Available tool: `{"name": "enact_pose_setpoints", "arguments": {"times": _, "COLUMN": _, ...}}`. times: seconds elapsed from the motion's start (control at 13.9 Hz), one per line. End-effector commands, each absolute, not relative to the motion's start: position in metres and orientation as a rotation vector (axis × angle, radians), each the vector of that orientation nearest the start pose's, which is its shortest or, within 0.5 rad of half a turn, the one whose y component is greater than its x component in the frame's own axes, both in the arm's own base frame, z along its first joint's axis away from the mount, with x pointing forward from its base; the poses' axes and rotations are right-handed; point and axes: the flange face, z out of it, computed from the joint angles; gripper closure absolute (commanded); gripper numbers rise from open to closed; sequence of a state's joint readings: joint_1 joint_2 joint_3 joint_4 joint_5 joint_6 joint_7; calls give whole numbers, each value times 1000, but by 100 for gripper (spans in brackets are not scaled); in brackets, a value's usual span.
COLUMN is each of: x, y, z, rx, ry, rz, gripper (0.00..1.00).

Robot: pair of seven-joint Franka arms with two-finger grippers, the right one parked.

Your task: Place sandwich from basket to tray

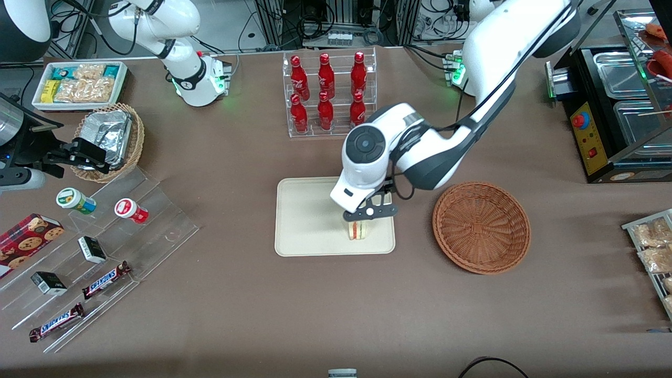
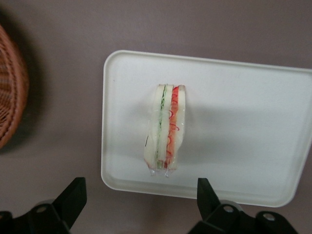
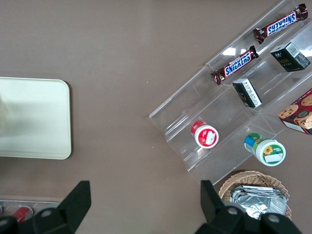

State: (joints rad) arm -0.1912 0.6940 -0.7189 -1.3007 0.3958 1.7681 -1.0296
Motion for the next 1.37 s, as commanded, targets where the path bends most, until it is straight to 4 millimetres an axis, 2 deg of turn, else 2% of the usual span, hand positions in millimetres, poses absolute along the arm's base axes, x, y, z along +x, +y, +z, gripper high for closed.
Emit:
{"name": "enact_pose_setpoints", "arguments": {"times": 0.0, "x": 543, "y": -448, "z": 452, "rx": -3125, "ry": -295, "rz": 75, "gripper": 0}}
{"name": "enact_pose_setpoints", "arguments": {"times": 0.14, "x": 542, "y": -425, "z": 490, "rx": -3096, "ry": -355, "rz": 54, "gripper": 0}}
{"name": "enact_pose_setpoints", "arguments": {"times": 0.36, "x": 555, "y": -380, "z": 528, "rx": -3115, "ry": -453, "rz": 94, "gripper": 0}}
{"name": "enact_pose_setpoints", "arguments": {"times": 0.5, "x": 561, "y": -351, "z": 546, "rx": -3126, "ry": -306, "rz": 87, "gripper": 0}}
{"name": "enact_pose_setpoints", "arguments": {"times": 0.58, "x": 563, "y": -338, "z": 548, "rx": -3115, "ry": -209, "rz": 120, "gripper": 0}}
{"name": "enact_pose_setpoints", "arguments": {"times": 0.79, "x": 575, "y": -292, "z": 571, "rx": -3106, "ry": 89, "rz": 200, "gripper": 0}}
{"name": "enact_pose_setpoints", "arguments": {"times": 0.86, "x": 578, "y": -274, "z": 577, "rx": -3089, "ry": 193, "rz": 232, "gripper": 0}}
{"name": "enact_pose_setpoints", "arguments": {"times": 1.01, "x": 585, "y": -225, "z": 595, "rx": -3038, "ry": 333, "rz": 250, "gripper": 0}}
{"name": "enact_pose_setpoints", "arguments": {"times": 1.08, "x": 585, "y": -210, "z": 606, "rx": -3039, "ry": 347, "rz": 231, "gripper": 0}}
{"name": "enact_pose_setpoints", "arguments": {"times": 1.3, "x": 579, "y": -156, "z": 637, "rx": -3071, "ry": 175, "rz": 202, "gripper": 0}}
